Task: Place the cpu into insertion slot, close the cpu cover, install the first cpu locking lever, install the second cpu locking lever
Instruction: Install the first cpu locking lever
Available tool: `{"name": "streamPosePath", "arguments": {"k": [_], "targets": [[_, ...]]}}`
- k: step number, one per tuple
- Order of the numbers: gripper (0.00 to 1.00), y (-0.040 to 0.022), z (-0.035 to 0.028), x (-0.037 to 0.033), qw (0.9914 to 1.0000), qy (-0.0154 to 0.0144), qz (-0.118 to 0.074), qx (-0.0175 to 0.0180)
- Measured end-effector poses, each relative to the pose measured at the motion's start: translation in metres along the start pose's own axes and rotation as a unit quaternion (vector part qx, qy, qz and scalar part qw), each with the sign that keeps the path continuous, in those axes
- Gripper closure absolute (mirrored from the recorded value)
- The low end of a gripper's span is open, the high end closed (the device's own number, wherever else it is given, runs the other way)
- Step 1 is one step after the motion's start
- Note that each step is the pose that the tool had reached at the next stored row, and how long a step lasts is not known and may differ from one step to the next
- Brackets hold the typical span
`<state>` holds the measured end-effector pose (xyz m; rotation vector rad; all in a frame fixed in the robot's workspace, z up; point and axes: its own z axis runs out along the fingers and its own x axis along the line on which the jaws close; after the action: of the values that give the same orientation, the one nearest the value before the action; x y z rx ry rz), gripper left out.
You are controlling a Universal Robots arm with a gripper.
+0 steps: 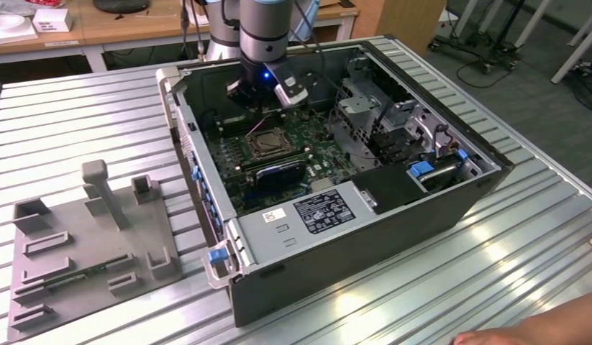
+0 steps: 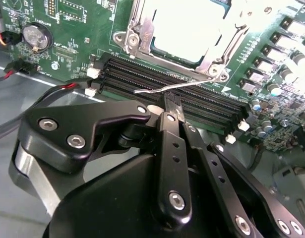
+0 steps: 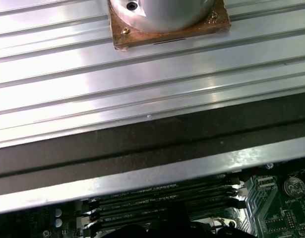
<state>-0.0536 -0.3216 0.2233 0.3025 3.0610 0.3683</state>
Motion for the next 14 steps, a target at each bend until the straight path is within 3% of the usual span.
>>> {"name": "streamPosePath", "arguments": {"k": [5,11,14], "targets": [[0.9,0.0008,-0.0038,-0.0003,1.0,0.0007,0.0,-0.0018],[0.9,-0.0044,-0.0052,-0.0047,0.99994,0.0029,0.001,-0.0102],[0.9,-0.0066,-0.0057,-0.0051,0.99992,0.0033,0.001,-0.0118]]}}
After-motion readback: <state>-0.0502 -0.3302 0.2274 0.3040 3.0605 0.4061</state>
